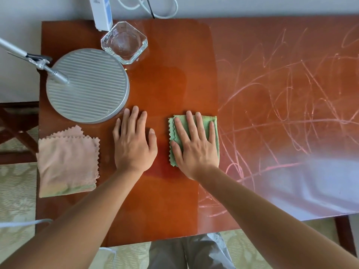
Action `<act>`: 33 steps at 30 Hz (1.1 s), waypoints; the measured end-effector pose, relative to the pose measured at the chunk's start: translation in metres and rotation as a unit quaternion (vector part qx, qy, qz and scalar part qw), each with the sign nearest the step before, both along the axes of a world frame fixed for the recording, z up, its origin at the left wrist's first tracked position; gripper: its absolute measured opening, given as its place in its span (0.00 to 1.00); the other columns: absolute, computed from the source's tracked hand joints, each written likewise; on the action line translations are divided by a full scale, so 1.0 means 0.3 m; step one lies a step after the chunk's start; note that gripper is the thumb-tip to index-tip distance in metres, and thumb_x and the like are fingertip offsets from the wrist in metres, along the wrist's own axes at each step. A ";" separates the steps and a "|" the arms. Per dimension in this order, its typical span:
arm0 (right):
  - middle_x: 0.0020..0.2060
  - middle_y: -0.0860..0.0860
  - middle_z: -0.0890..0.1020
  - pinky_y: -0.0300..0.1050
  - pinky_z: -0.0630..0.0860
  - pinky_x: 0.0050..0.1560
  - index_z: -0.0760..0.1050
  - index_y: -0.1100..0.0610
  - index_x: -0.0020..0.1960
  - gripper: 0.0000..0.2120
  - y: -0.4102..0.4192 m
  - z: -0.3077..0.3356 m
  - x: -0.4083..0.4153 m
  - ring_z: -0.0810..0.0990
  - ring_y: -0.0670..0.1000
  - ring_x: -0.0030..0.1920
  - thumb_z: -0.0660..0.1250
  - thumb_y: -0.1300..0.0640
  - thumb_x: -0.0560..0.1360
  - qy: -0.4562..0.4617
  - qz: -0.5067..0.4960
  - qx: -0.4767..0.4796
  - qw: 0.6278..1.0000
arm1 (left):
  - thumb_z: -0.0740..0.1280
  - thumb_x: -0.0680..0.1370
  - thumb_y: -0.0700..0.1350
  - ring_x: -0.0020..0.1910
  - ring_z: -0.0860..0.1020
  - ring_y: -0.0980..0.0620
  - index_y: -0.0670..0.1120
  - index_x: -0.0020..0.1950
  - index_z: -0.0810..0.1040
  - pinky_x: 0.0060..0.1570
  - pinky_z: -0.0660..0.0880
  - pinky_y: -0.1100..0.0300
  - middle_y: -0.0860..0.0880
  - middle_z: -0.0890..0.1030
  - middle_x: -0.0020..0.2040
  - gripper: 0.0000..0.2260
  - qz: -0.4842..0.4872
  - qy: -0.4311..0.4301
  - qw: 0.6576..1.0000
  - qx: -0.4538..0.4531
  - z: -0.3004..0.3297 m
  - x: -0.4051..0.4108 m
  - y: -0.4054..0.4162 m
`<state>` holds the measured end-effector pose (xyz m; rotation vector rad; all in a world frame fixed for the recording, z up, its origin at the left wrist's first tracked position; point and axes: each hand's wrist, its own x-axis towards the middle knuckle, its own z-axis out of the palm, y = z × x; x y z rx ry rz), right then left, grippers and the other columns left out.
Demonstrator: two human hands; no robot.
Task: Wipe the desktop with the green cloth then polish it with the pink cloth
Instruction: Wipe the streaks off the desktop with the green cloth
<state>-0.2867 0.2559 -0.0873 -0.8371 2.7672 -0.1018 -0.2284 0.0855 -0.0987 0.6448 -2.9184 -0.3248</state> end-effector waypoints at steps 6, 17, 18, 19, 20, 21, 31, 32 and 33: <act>0.81 0.53 0.46 0.64 0.38 0.77 0.43 0.48 0.82 0.31 -0.162 -0.005 -0.223 0.40 0.57 0.80 0.39 0.38 0.81 0.008 -0.011 -0.016 1.000 | 0.54 0.83 0.53 0.81 0.57 0.45 0.46 0.78 0.67 0.79 0.51 0.46 0.44 0.64 0.80 0.25 0.007 -0.014 1.000 -0.007 -0.001 -0.001 -0.001; 0.81 0.53 0.48 0.62 0.41 0.78 0.45 0.49 0.82 0.30 0.011 0.001 -0.047 0.41 0.56 0.80 0.42 0.39 0.83 -0.004 -0.002 -0.034 0.999 | 0.52 0.83 0.56 0.81 0.56 0.46 0.46 0.78 0.67 0.79 0.51 0.45 0.44 0.63 0.80 0.26 0.017 -0.029 0.999 0.010 0.016 -0.005 0.006; 0.81 0.53 0.49 0.62 0.41 0.78 0.46 0.49 0.82 0.30 0.049 0.001 -0.001 0.41 0.56 0.80 0.43 0.39 0.83 -0.004 -0.004 -0.036 0.999 | 0.51 0.84 0.57 0.81 0.56 0.45 0.46 0.78 0.67 0.79 0.51 0.46 0.44 0.63 0.80 0.26 0.015 -0.031 0.999 0.008 0.018 -0.007 0.007; 0.81 0.53 0.50 0.62 0.42 0.78 0.47 0.49 0.82 0.30 0.085 0.000 0.046 0.42 0.56 0.80 0.44 0.39 0.83 -0.003 -0.005 -0.037 0.999 | 0.51 0.84 0.58 0.81 0.56 0.45 0.46 0.78 0.67 0.79 0.50 0.46 0.44 0.63 0.81 0.27 0.013 -0.031 0.999 0.006 0.019 -0.007 0.007; 0.81 0.53 0.50 0.62 0.43 0.78 0.48 0.48 0.82 0.30 0.114 -0.003 0.088 0.42 0.56 0.80 0.44 0.39 0.83 -0.002 -0.006 -0.037 0.999 | 0.51 0.84 0.59 0.81 0.56 0.45 0.46 0.78 0.67 0.79 0.50 0.46 0.44 0.63 0.81 0.27 0.012 -0.030 0.999 0.006 0.020 -0.007 0.007; 0.81 0.53 0.51 0.63 0.43 0.78 0.49 0.48 0.82 0.30 0.134 -0.007 0.123 0.43 0.56 0.80 0.46 0.39 0.83 0.000 -0.006 -0.034 0.999 | 0.51 0.84 0.60 0.81 0.55 0.45 0.45 0.78 0.67 0.79 0.50 0.46 0.44 0.63 0.81 0.28 0.011 -0.031 0.999 0.007 0.020 -0.007 0.004; 0.81 0.53 0.50 0.64 0.44 0.78 0.49 0.48 0.82 0.30 0.119 -0.006 0.139 0.43 0.56 0.80 0.44 0.39 0.83 -0.002 -0.021 -0.021 1.000 | 0.52 0.82 0.67 0.82 0.55 0.45 0.47 0.78 0.65 0.79 0.50 0.45 0.44 0.61 0.81 0.33 0.001 -0.038 0.999 0.012 0.017 -0.003 -0.002; 0.81 0.53 0.49 0.64 0.43 0.78 0.48 0.48 0.82 0.30 0.103 -0.005 0.124 0.42 0.56 0.80 0.43 0.39 0.82 -0.003 -0.029 -0.021 0.999 | 0.52 0.81 0.67 0.82 0.55 0.45 0.47 0.78 0.65 0.79 0.50 0.45 0.44 0.61 0.81 0.33 0.000 -0.038 0.999 0.011 0.016 -0.002 -0.003; 0.81 0.53 0.48 0.63 0.42 0.78 0.47 0.48 0.82 0.30 0.084 -0.005 0.105 0.41 0.56 0.80 0.43 0.39 0.82 -0.001 -0.037 -0.019 0.999 | 0.52 0.81 0.67 0.82 0.55 0.45 0.47 0.78 0.65 0.79 0.50 0.45 0.44 0.61 0.81 0.33 0.000 -0.038 0.999 0.009 0.016 -0.001 -0.004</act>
